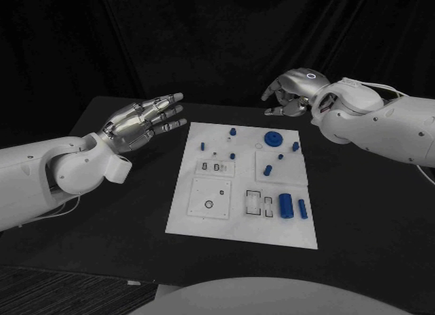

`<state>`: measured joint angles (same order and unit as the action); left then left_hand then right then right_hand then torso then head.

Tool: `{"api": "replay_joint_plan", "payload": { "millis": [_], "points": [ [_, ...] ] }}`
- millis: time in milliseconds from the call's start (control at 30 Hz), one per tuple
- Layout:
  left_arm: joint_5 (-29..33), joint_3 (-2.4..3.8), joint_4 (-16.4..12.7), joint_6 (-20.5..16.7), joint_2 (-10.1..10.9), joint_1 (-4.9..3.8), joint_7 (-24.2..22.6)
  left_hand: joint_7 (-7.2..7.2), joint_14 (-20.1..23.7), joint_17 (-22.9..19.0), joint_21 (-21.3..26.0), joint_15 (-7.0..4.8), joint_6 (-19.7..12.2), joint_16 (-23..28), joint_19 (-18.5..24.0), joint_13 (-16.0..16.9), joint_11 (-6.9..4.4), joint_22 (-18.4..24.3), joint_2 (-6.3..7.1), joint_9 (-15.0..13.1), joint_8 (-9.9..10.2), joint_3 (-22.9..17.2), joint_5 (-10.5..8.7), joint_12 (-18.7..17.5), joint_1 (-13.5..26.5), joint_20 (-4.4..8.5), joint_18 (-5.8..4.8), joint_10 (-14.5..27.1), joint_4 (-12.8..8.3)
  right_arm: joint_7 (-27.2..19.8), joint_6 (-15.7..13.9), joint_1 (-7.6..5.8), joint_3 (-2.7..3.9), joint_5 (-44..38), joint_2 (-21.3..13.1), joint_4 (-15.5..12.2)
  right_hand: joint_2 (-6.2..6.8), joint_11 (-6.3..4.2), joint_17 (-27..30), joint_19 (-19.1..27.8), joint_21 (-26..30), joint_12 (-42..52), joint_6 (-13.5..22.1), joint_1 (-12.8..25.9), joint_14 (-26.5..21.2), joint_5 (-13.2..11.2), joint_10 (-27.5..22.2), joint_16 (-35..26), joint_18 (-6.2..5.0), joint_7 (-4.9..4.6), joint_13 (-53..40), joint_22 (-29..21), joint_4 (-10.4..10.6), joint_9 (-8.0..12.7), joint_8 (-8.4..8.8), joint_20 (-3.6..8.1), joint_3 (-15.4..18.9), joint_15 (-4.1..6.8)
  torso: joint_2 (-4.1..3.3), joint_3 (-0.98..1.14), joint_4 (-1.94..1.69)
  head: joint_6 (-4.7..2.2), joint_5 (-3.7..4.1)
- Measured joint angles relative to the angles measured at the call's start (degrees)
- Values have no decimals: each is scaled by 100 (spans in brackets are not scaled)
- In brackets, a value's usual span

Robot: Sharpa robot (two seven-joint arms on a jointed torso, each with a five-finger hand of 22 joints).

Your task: Assemble the parts on the task board

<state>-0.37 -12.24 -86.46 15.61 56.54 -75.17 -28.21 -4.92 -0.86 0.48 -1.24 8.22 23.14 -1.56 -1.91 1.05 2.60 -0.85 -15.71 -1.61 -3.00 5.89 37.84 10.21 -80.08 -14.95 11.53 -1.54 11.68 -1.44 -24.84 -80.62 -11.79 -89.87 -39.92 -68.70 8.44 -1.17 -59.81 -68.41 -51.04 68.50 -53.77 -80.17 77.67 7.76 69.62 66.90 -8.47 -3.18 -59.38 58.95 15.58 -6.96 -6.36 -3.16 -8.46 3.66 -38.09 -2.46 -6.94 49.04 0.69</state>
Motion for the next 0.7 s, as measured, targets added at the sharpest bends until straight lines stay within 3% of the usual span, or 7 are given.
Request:
{"api": "replay_joint_plan", "payload": {
  "millis": [33,100,133,167,333,633,700],
  "points": [
    [0,0,5,4,-6,2,2,0,0,0,0,0,0,0,0,0,0,0,0,0,0,0,0,0,0,0,0,0,0,16,15,30,0,24,-7,6,12,-35,-1074,-335,-628,675,-43,165,347,1,525,678,5,43,-1186,651,0,-12,17,50,0,49,4,1,4,2,7],
    [0,0,14,17,-19,5,7,0,0,0,0,0,1,0,0,1,1,-3,0,-1,0,0,0,0,0,0,0,0,0,55,58,98,-5,75,-11,34,-25,-81,-1408,-735,-1350,1324,-50,254,615,2,1143,1292,20,50,-1481,1132,-1,-63,21,108,1,93,14,2,15,11,14],
    [0,0,19,21,-22,7,10,0,0,0,0,0,1,0,0,2,5,-2,0,-1,0,0,0,2,0,0,0,-5,0,72,80,124,-7,94,-11,46,20,-105,-1433,-1064,-1942,1790,-49,498,641,5,1343,1750,453,50,-1481,1576,0,-92,21,154,1,121,20,2,21,14,15],
    [0,0,23,25,-25,10,14,-2,0,0,0,-1,2,0,1,3,25,-2,0,-1,0,0,0,71,0,1,0,-24,0,93,104,149,-7,111,-11,57,84,-126,-1434,-1429,-2856,2031,-46,674,642,145,1394,2169,626,48,-1481,1575,45,-215,21,193,-44,122,26,2,27,23,6],
    [0,0,36,42,-28,30,32,-40,0,0,0,-1,41,0,2,8,52,-1,60,-3,-44,-1,0,133,-60,1,0,-51,1,203,239,265,-6,182,-2,105,217,-87,-1434,-1542,-3577,2054,90,804,642,268,1431,2195,624,20,-1480,1576,79,-420,14,193,-78,121,52,0,52,57,-40],
    [0,0,64,71,-39,59,57,-40,0,0,0,-1,42,0,2,8,52,-1,60,-4,-44,-1,0,133,-60,1,0,-51,1,352,482,419,-5,234,82,235,113,-87,-1433,-1542,-3643,2054,273,911,641,269,1431,2195,624,-1,-1481,1576,79,-470,-53,192,-78,121,76,0,88,88,-71],
    [0,0,65,80,-40,67,63,-40,0,0,0,-1,42,0,2,9,52,-1,60,-4,-44,-1,0,133,-60,1,0,-51,1,372,527,447,-5,241,95,263,113,-86,-1434,-1542,-3644,2054,293,911,641,384,1432,2195,625,-21,-1480,1576,79,-485,-53,192,-78,120,79,1,91,88,-74]
  ]
}}
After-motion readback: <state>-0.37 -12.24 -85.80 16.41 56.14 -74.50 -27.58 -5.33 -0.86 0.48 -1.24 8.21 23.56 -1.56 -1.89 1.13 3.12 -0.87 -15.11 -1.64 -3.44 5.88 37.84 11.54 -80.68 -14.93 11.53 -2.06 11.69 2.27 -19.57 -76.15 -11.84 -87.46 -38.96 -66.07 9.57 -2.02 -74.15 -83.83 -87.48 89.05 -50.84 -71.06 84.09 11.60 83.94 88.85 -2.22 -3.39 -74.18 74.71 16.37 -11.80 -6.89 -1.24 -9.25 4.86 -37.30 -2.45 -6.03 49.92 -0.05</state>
